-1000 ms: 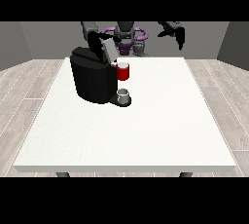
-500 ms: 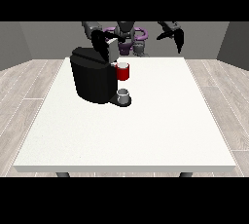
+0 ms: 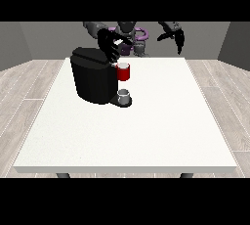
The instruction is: Insert the coffee pod into the coffee machine and close the lid
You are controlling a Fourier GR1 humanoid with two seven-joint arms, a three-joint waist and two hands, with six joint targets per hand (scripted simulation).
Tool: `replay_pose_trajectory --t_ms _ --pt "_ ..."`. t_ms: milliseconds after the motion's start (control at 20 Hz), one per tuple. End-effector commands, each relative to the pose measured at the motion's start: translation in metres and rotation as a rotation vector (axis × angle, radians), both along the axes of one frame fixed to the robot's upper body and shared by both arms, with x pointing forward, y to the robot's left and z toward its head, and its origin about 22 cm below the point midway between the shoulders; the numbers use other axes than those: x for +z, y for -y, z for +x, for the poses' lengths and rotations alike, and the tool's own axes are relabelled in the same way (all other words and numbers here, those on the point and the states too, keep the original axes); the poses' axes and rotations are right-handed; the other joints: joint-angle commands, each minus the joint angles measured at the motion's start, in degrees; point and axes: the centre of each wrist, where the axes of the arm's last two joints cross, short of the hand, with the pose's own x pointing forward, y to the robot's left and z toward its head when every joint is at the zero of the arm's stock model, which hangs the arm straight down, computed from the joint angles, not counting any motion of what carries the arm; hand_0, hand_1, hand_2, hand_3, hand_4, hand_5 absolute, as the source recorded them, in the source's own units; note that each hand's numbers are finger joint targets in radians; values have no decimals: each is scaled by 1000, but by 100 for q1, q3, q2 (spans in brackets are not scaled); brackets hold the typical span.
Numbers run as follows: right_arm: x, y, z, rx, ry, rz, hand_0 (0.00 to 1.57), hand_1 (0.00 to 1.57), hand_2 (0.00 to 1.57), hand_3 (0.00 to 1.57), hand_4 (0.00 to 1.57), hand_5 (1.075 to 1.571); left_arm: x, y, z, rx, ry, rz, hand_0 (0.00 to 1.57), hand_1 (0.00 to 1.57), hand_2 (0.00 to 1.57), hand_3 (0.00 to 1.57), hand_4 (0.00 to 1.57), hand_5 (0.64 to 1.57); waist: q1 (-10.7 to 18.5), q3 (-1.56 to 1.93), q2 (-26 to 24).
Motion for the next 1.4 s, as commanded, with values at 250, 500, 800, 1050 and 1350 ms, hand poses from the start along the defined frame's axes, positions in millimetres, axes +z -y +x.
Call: replay_pose_trajectory --t_ms 250,500,800,1050,1350 --pt "66 -46 -4 168 202 -31 0 0 0 0 96 1571 11 19 10 -50 55 -10 0 0 0 0 386 1571 636 -115 254" --pt "85 -36 -9 91 199 -77 0 0 0 0 0 1571 28 23 18 -108 108 -4 0 0 0 0 398 1571 1123 -114 476" --pt "124 -26 -21 35 239 -67 0 0 0 0 0 1571 40 33 25 -178 143 1 0 0 0 0 429 1571 1600 -111 749" --pt "150 -14 -32 10 271 -85 0 0 0 0 0 1571 51 55 30 -218 173 12 0 0 0 0 395 1571 1830 -104 1033" --pt "165 -28 -24 47 420 -25 0 0 0 0 0 1571 79 66 35 -242 263 3 0 0 0 0 254 1571 2007 -117 1675"
